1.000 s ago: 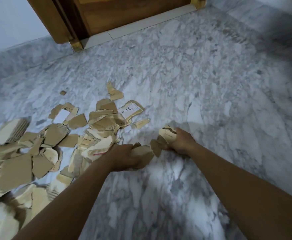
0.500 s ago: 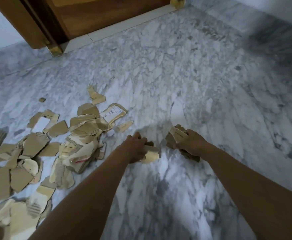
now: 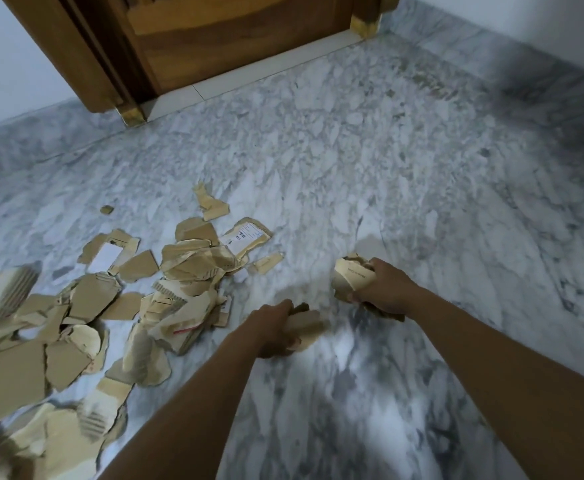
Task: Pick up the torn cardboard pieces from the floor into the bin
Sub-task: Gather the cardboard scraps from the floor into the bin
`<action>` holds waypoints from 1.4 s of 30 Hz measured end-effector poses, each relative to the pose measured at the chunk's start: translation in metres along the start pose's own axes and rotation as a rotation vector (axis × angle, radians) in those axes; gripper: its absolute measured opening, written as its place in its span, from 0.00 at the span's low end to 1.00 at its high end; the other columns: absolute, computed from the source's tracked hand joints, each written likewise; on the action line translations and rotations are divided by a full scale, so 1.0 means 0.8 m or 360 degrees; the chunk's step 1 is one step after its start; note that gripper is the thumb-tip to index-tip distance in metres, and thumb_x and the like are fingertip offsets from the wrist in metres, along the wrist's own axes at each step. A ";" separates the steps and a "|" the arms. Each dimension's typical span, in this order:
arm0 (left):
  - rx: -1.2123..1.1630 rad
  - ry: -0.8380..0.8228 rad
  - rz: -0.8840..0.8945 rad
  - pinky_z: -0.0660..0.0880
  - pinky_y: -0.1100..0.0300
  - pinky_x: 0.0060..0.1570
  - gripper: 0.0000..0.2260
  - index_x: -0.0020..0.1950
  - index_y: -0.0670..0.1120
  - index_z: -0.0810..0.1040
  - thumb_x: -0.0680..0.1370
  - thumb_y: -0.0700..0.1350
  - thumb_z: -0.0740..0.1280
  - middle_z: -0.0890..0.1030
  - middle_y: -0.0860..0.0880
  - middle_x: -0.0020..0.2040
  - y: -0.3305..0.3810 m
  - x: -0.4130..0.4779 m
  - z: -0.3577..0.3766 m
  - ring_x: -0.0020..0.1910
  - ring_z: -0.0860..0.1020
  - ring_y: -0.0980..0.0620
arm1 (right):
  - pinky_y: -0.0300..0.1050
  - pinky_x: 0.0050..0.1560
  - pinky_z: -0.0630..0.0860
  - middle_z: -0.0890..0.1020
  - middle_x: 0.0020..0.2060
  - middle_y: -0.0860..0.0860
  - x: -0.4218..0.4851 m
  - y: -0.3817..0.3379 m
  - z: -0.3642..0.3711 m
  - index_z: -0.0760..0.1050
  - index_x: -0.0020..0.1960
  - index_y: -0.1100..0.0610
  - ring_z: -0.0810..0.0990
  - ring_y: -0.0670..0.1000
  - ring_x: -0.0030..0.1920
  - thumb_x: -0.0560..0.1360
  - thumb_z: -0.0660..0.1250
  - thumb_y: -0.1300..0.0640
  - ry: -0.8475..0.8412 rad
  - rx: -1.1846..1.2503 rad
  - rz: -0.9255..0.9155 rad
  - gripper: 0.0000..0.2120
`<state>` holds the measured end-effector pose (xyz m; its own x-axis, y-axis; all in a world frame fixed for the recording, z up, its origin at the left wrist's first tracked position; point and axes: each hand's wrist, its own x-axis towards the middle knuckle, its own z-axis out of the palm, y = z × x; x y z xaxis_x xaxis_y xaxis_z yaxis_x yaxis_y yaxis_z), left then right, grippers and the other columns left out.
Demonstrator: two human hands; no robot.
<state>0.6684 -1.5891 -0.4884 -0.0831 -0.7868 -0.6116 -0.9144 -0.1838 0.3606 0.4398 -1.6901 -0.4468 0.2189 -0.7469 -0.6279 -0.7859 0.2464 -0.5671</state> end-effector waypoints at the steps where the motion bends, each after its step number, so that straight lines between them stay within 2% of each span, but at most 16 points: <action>1: -0.0038 -0.0020 -0.0038 0.74 0.54 0.46 0.21 0.60 0.49 0.70 0.72 0.52 0.73 0.78 0.45 0.57 -0.006 -0.004 0.001 0.53 0.78 0.44 | 0.39 0.25 0.71 0.79 0.48 0.54 -0.001 -0.004 -0.001 0.65 0.71 0.53 0.79 0.50 0.36 0.70 0.78 0.53 -0.0021 -0.0015 -0.0013 0.34; 4: -0.0115 -0.0063 -0.0120 0.74 0.56 0.45 0.24 0.63 0.44 0.74 0.72 0.53 0.73 0.80 0.44 0.58 -0.029 -0.023 -0.014 0.53 0.79 0.46 | 0.40 0.26 0.73 0.80 0.47 0.56 -0.010 -0.035 -0.001 0.66 0.69 0.54 0.80 0.51 0.34 0.70 0.78 0.54 -0.0054 -0.0080 -0.0056 0.32; 7: -0.0109 -0.0006 -0.0072 0.69 0.62 0.42 0.18 0.63 0.42 0.76 0.77 0.50 0.69 0.81 0.45 0.55 -0.054 -0.042 -0.057 0.48 0.77 0.50 | 0.39 0.27 0.74 0.80 0.48 0.53 -0.017 -0.079 0.003 0.68 0.65 0.53 0.80 0.49 0.34 0.68 0.79 0.52 -0.0070 -0.0199 -0.0114 0.31; 10: -0.0194 0.0133 0.0015 0.71 0.62 0.50 0.19 0.67 0.45 0.75 0.77 0.48 0.69 0.81 0.46 0.59 -0.083 -0.065 -0.114 0.55 0.78 0.49 | 0.45 0.32 0.78 0.79 0.50 0.52 -0.023 -0.132 0.016 0.68 0.64 0.50 0.82 0.51 0.38 0.65 0.81 0.46 -0.0096 -0.0412 -0.0193 0.34; 12: -0.0186 0.0217 0.0029 0.74 0.58 0.54 0.18 0.63 0.44 0.76 0.76 0.48 0.71 0.81 0.45 0.58 -0.104 -0.089 -0.156 0.57 0.79 0.46 | 0.48 0.34 0.81 0.78 0.51 0.52 -0.024 -0.168 0.027 0.68 0.62 0.50 0.83 0.53 0.41 0.62 0.81 0.40 -0.0097 -0.0639 -0.0252 0.36; 14: -0.0194 0.0259 0.0047 0.76 0.62 0.46 0.17 0.62 0.44 0.76 0.76 0.48 0.72 0.81 0.46 0.56 -0.133 -0.107 -0.192 0.49 0.80 0.48 | 0.50 0.40 0.83 0.76 0.55 0.52 -0.024 -0.202 0.040 0.69 0.61 0.50 0.81 0.54 0.47 0.62 0.80 0.39 -0.0071 -0.0905 -0.0312 0.36; 16: -0.0152 0.0283 0.0084 0.72 0.64 0.39 0.19 0.63 0.43 0.76 0.76 0.49 0.72 0.81 0.46 0.54 -0.159 -0.114 -0.221 0.43 0.77 0.51 | 0.54 0.52 0.81 0.73 0.60 0.53 -0.014 -0.224 0.054 0.69 0.66 0.50 0.77 0.56 0.55 0.61 0.80 0.37 -0.0045 -0.1119 -0.0365 0.39; 18: -0.0089 0.0285 0.0050 0.72 0.60 0.39 0.21 0.61 0.40 0.76 0.76 0.52 0.71 0.80 0.43 0.51 -0.184 -0.103 -0.243 0.42 0.77 0.48 | 0.56 0.59 0.77 0.70 0.64 0.54 -0.001 -0.239 0.070 0.68 0.69 0.51 0.73 0.58 0.61 0.62 0.79 0.36 -0.0090 -0.1255 -0.0390 0.42; 20: -0.0001 0.0235 0.0021 0.74 0.58 0.39 0.22 0.62 0.40 0.76 0.75 0.54 0.71 0.78 0.45 0.48 -0.197 -0.081 -0.258 0.42 0.79 0.47 | 0.57 0.62 0.74 0.66 0.67 0.55 0.014 -0.243 0.086 0.65 0.73 0.53 0.70 0.60 0.65 0.64 0.79 0.37 -0.0145 -0.1384 -0.0401 0.44; 24: 0.0159 0.0088 0.0106 0.79 0.49 0.51 0.35 0.69 0.46 0.72 0.69 0.64 0.70 0.77 0.44 0.56 -0.183 -0.011 -0.261 0.50 0.80 0.45 | 0.58 0.61 0.73 0.62 0.71 0.55 0.059 -0.220 0.118 0.65 0.73 0.55 0.67 0.61 0.67 0.67 0.77 0.41 -0.0137 -0.1555 -0.0488 0.41; 27: 0.0261 0.0024 0.0044 0.76 0.50 0.58 0.29 0.70 0.45 0.70 0.74 0.58 0.70 0.70 0.43 0.63 -0.154 0.031 -0.256 0.57 0.76 0.43 | 0.58 0.61 0.74 0.63 0.72 0.51 0.079 -0.195 0.131 0.65 0.72 0.50 0.66 0.59 0.68 0.70 0.75 0.44 -0.0095 -0.1587 -0.0577 0.35; 29: 0.0305 0.0021 -0.0003 0.75 0.49 0.58 0.28 0.70 0.47 0.71 0.73 0.58 0.70 0.69 0.43 0.64 -0.135 0.061 -0.255 0.57 0.75 0.43 | 0.57 0.60 0.73 0.65 0.71 0.51 0.093 -0.182 0.125 0.65 0.72 0.49 0.66 0.58 0.68 0.73 0.71 0.49 -0.0089 -0.1583 -0.0671 0.30; 32: 0.0389 -0.0026 -0.0025 0.74 0.48 0.60 0.29 0.71 0.48 0.69 0.74 0.60 0.69 0.68 0.42 0.65 -0.120 0.102 -0.240 0.60 0.73 0.42 | 0.55 0.59 0.73 0.65 0.71 0.52 0.107 -0.166 0.119 0.64 0.73 0.51 0.66 0.59 0.68 0.74 0.70 0.49 -0.0083 -0.1554 -0.0813 0.31; 35: 0.0519 0.0034 -0.0019 0.68 0.44 0.66 0.35 0.77 0.56 0.61 0.73 0.58 0.71 0.62 0.44 0.72 -0.116 0.134 -0.211 0.69 0.63 0.39 | 0.55 0.58 0.72 0.68 0.68 0.52 0.124 -0.157 0.119 0.65 0.72 0.52 0.68 0.58 0.65 0.72 0.72 0.46 -0.0094 -0.1538 -0.0928 0.32; 37: 0.0504 0.0136 -0.0040 0.70 0.42 0.65 0.35 0.75 0.59 0.63 0.71 0.56 0.74 0.60 0.45 0.70 -0.114 0.145 -0.199 0.68 0.63 0.38 | 0.57 0.60 0.71 0.72 0.67 0.52 0.130 -0.154 0.119 0.64 0.73 0.50 0.72 0.58 0.63 0.72 0.73 0.44 -0.0162 -0.1518 -0.0932 0.34; 42: 0.0454 0.0145 -0.0140 0.72 0.44 0.62 0.32 0.71 0.52 0.68 0.70 0.51 0.76 0.63 0.44 0.65 -0.108 0.156 -0.194 0.63 0.68 0.38 | 0.52 0.58 0.69 0.79 0.61 0.52 0.138 -0.158 0.116 0.66 0.71 0.49 0.79 0.57 0.60 0.71 0.74 0.48 -0.0335 -0.1375 -0.0969 0.31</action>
<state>0.7984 -1.7631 -0.4862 0.0252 -0.8273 -0.5612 -0.9919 -0.0907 0.0892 0.6166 -1.7463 -0.4937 0.7416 -0.4548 -0.4932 -0.6354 -0.7120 -0.2989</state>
